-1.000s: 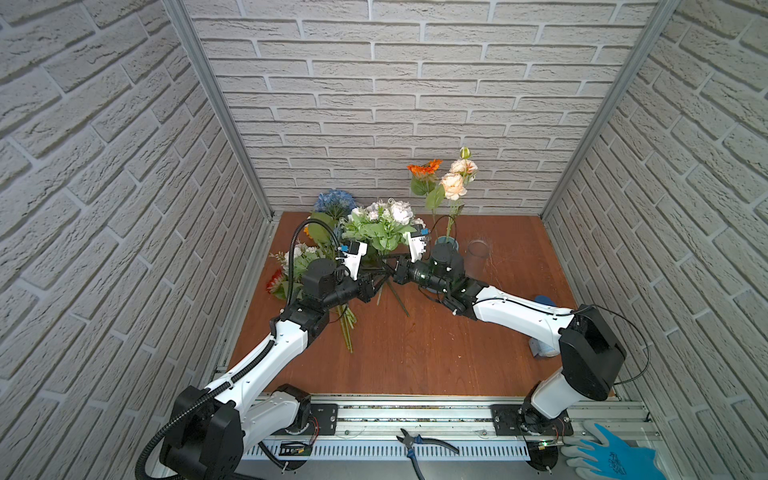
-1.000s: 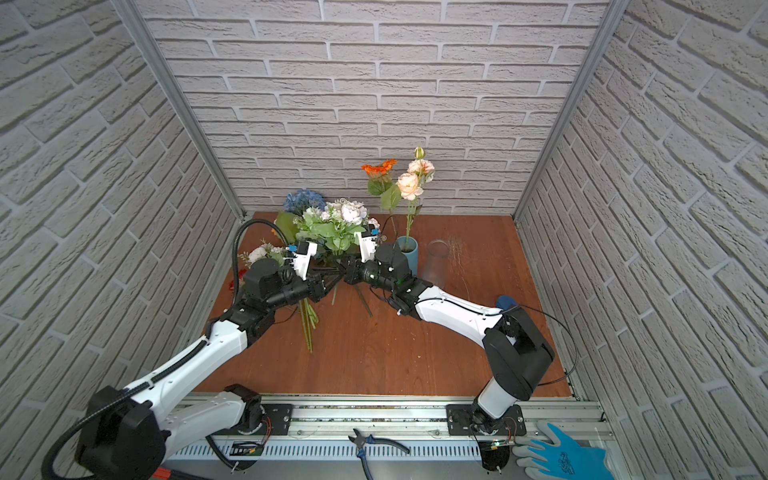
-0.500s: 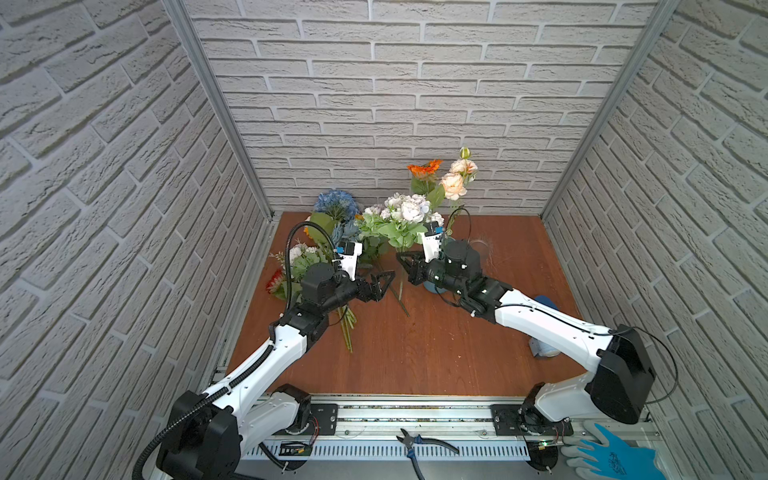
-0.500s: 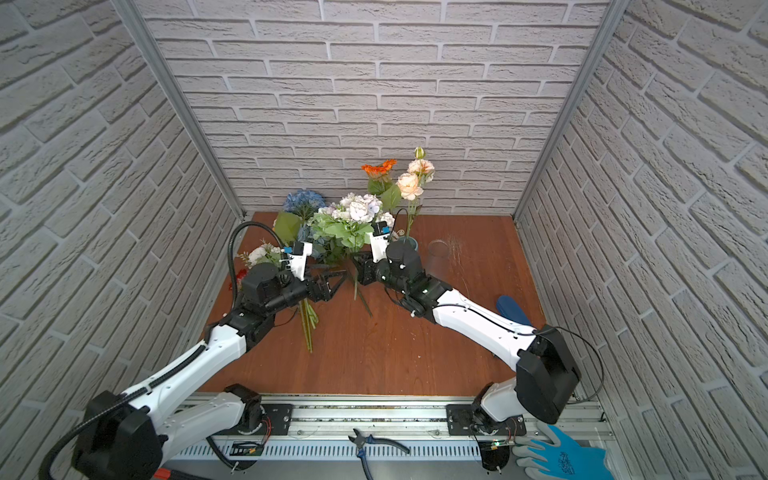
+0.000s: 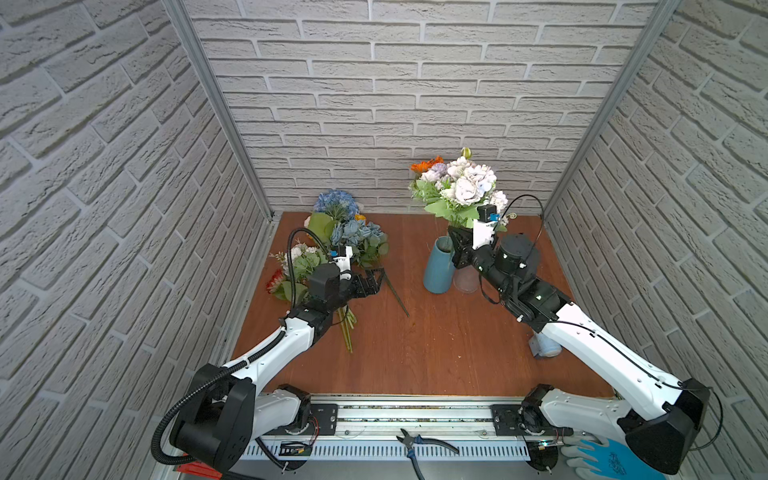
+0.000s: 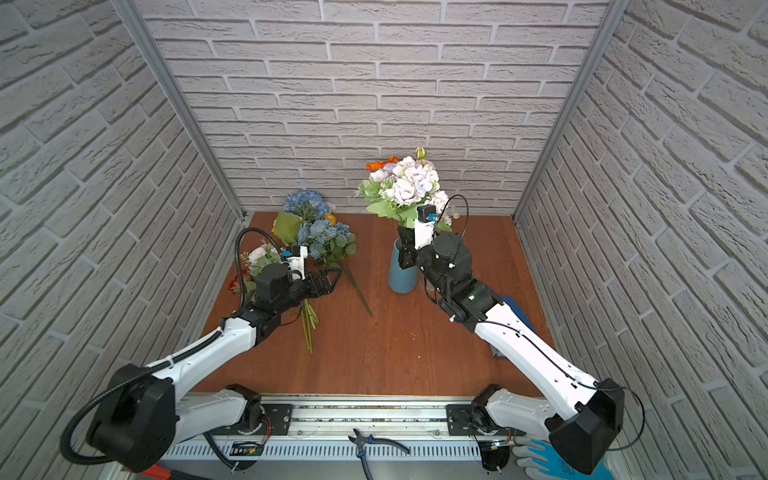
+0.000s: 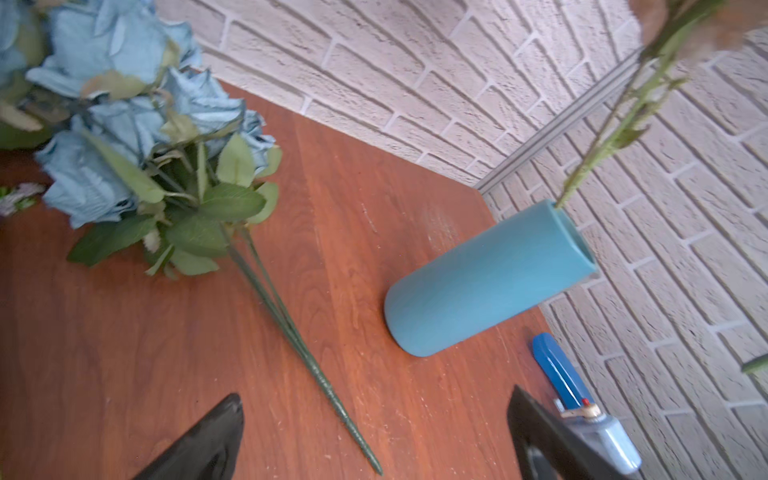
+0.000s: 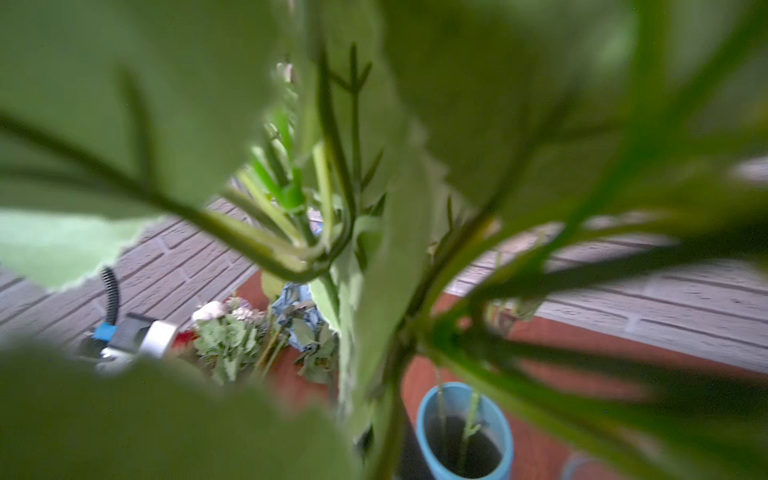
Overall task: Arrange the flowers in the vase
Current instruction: 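Carry the bouquet to the teal vase with the right gripper while the left gripper releases, then lower the white-lavender bouquet stems into the teal vase with the right gripper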
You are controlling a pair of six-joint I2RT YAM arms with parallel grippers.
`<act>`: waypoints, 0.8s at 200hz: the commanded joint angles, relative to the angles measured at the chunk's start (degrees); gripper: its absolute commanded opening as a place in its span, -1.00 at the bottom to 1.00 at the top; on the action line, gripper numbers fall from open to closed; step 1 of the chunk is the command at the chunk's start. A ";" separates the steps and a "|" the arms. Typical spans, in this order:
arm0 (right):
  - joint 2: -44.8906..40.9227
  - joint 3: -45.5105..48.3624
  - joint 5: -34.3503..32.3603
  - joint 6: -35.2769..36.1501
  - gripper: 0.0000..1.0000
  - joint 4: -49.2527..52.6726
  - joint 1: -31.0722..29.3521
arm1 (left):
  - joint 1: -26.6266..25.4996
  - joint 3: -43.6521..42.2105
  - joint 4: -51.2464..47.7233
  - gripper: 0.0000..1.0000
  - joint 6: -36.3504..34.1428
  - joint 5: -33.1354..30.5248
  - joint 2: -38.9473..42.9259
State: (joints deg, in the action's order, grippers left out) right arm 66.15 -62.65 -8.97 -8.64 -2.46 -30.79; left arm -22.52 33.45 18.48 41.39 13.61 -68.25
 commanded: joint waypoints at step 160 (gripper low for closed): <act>15.06 15.17 6.36 6.97 -0.88 -52.53 6.38 | 1.52 -5.22 1.57 0.97 3.77 -4.29 4.00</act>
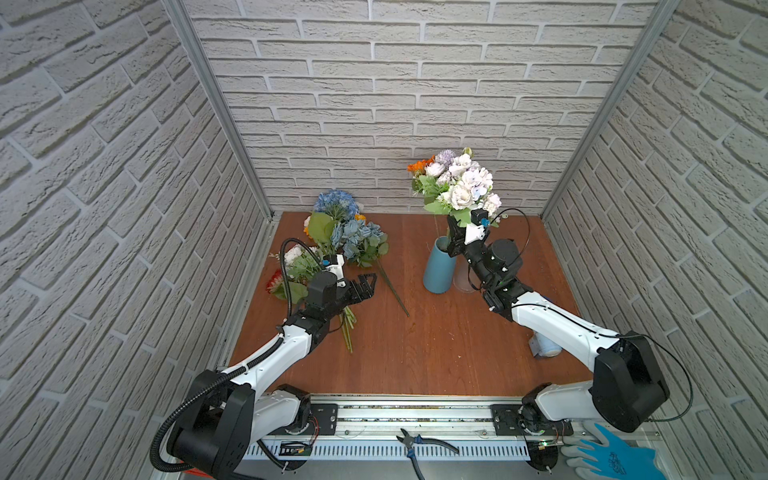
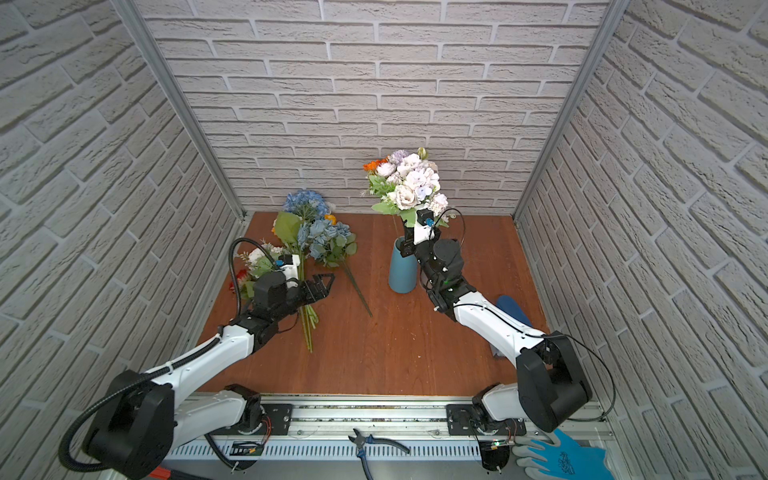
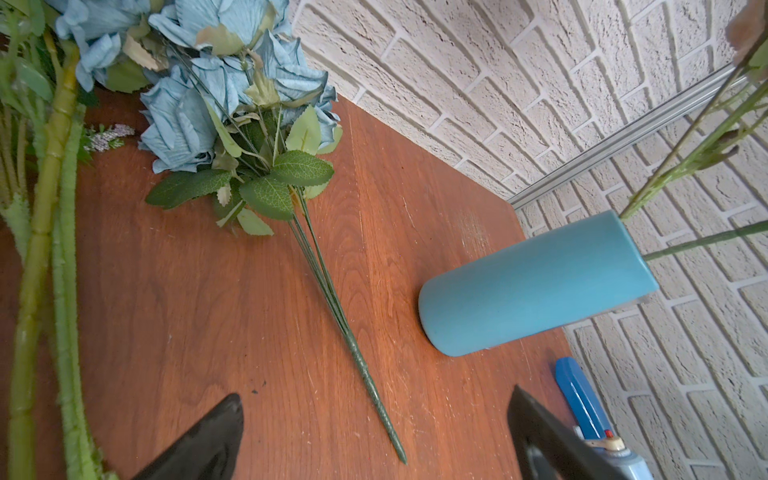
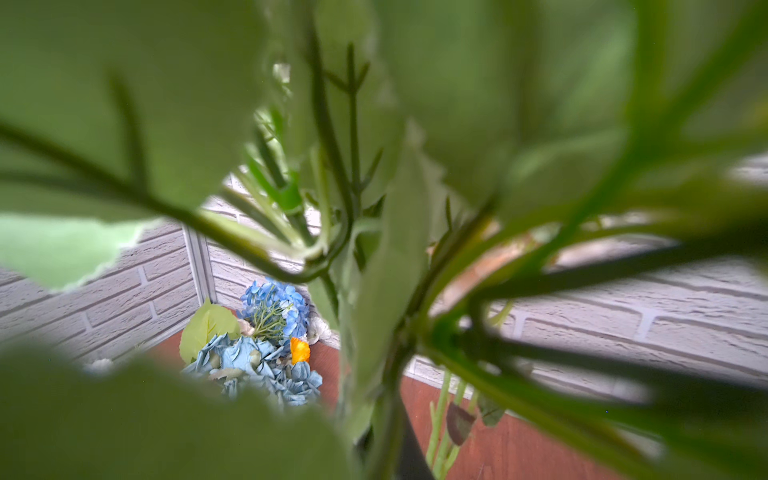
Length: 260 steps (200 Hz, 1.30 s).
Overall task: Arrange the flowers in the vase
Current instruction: 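Lower the white-lavender bouquet stems into the teal vase with the right gripper, then open the right gripper and draw it back from the vase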
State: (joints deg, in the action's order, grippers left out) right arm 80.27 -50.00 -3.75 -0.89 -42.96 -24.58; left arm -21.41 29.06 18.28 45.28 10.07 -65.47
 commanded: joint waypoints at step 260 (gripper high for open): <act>-7.36 16.74 0.21 -11.57 0.40 4.46 0.17 | 0.41 -0.49 5.11 0.96 2.62 1.01 -2.29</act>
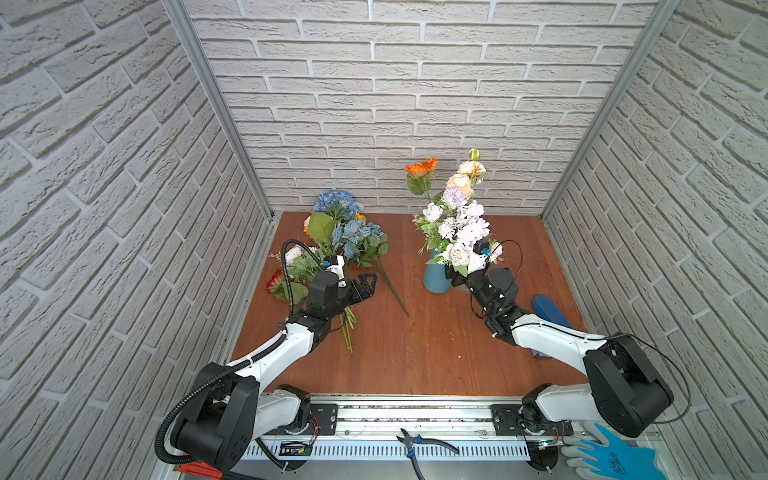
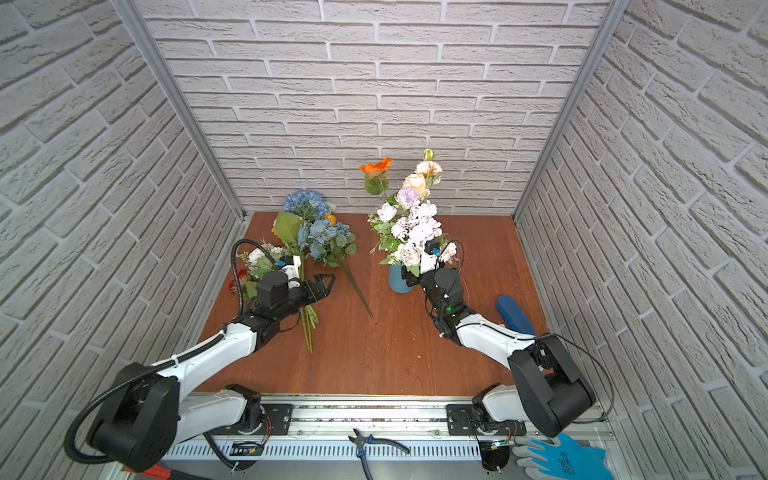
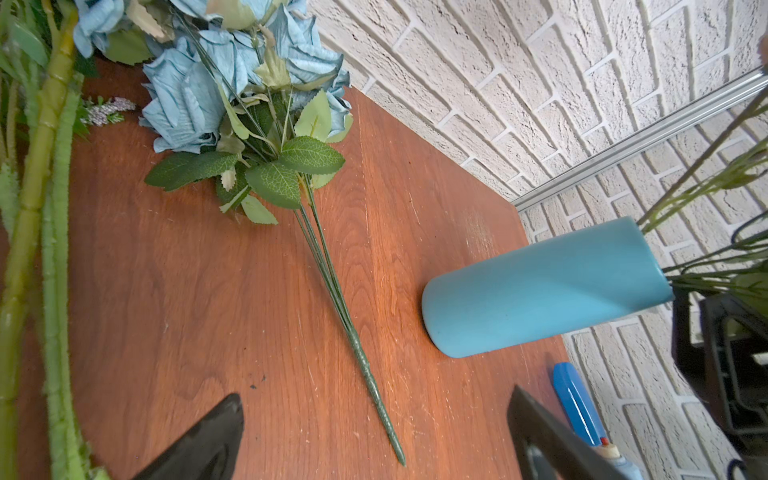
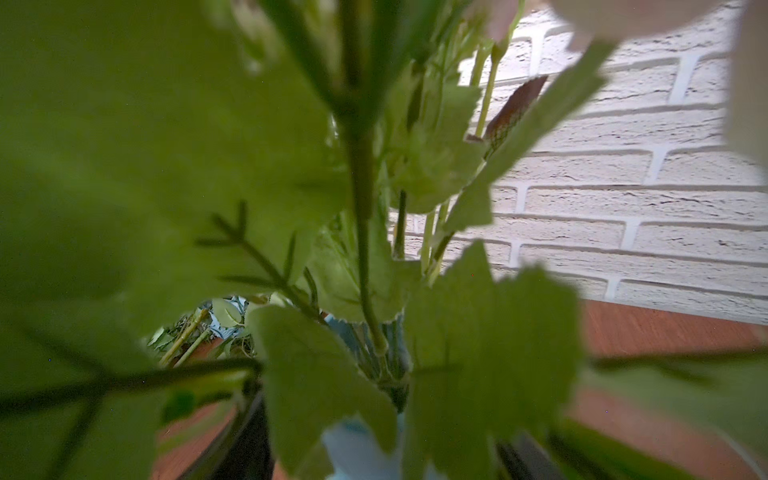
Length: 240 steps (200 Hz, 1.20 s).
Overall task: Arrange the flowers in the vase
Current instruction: 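Open the right gripper and draw it back from the vase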
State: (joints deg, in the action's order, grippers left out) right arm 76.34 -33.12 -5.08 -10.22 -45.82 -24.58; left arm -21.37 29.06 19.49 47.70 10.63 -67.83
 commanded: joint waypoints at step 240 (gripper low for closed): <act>-15.88 -6.09 8.36 -13.15 0.95 58.31 -9.43 | 2.28 15.16 -4.40 0.73 0.53 -3.56 -15.33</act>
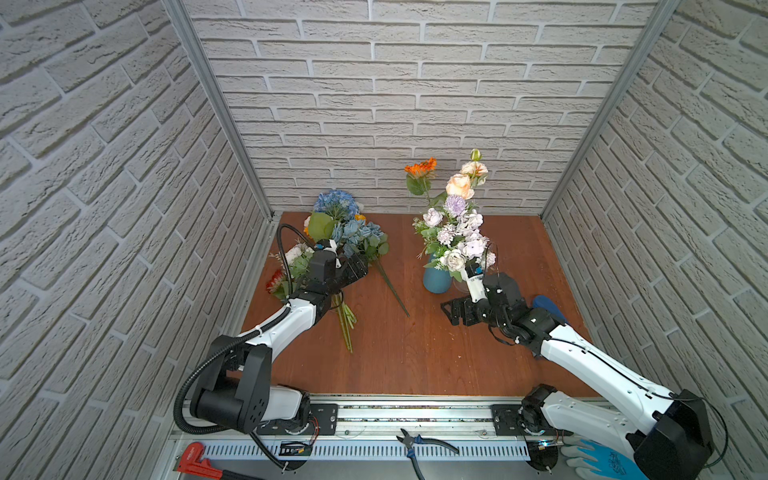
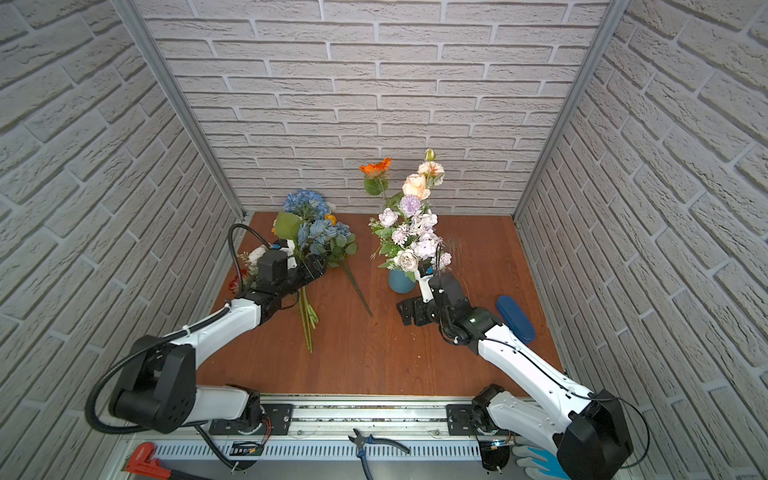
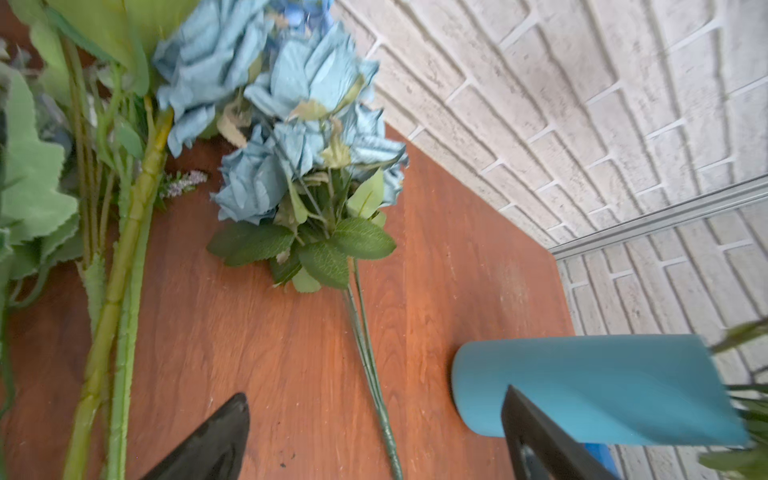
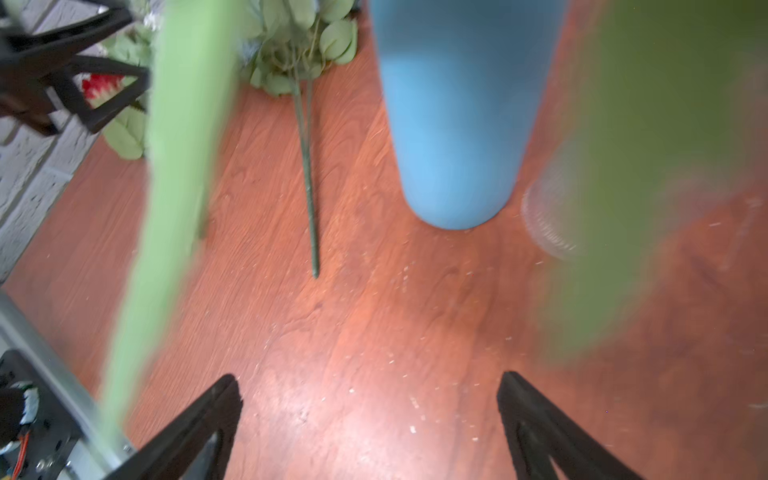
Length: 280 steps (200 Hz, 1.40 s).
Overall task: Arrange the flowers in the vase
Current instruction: 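Open the right gripper and draw it back from the vase, then grasp the blue rose bunch with the left gripper while the right gripper waits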
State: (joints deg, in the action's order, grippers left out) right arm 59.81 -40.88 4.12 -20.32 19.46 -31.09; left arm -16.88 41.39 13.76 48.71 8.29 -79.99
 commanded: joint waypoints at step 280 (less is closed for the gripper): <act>4.28 2.13 -2.39 -1.39 0.92 -15.60 -6.53 | -10.17 19.98 1.10 -0.29 -1.07 -8.47 -33.06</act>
State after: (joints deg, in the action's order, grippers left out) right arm 65.58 -39.29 2.59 -22.87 5.17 -37.10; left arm -26.74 59.96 14.48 48.47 0.64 -111.66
